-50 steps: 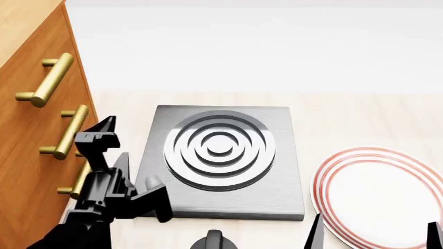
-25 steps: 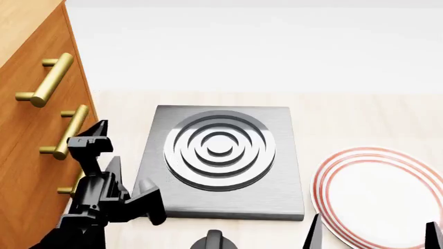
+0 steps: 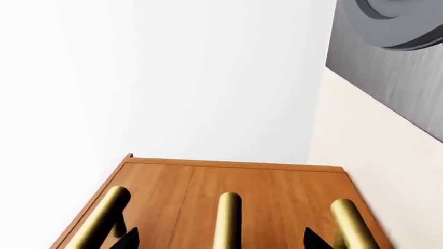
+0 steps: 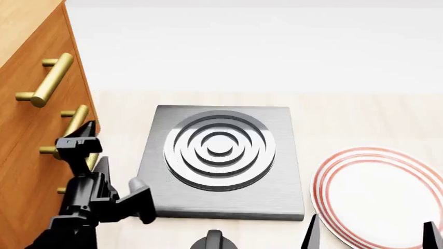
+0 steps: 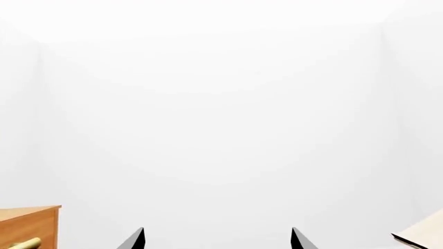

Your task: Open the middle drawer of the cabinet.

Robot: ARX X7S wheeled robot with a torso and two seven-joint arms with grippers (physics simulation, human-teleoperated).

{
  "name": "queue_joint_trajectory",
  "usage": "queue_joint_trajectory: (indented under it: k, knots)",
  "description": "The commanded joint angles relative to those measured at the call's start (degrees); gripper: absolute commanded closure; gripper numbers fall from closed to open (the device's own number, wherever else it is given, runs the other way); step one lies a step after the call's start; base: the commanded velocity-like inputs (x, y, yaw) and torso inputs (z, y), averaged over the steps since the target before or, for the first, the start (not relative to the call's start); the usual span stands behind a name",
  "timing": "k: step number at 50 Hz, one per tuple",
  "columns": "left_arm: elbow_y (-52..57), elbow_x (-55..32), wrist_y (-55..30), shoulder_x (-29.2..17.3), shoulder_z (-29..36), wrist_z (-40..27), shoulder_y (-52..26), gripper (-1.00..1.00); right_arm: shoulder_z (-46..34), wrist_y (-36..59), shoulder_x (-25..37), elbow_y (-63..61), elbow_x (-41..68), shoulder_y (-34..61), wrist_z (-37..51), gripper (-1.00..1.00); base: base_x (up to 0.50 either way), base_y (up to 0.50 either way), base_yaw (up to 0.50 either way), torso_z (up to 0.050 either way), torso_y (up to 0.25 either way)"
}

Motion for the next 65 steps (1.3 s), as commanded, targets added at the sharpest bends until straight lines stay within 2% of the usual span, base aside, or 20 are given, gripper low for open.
queue_joint_trajectory:
  k: [1, 65]
  knots:
    - [0.0, -0.07, -0.75, -0.59, -0.65, -0.28, 0.04, -1.0, 0.23, -0.07, -0.03, 0.08, 0.07, -0.16, -0.17, -1.0, 0.0, 0.0, 0.0, 0.0, 0.0]
    - [0.0, -0.02, -4.65, -2.93, -2.18, -1.7, 0.46, -1.0, 1.07, 0.14, -0.78, 0.45, 0.12, -0.95, -1.39, -1.0, 0.0, 0.0, 0.0, 0.0, 0.0]
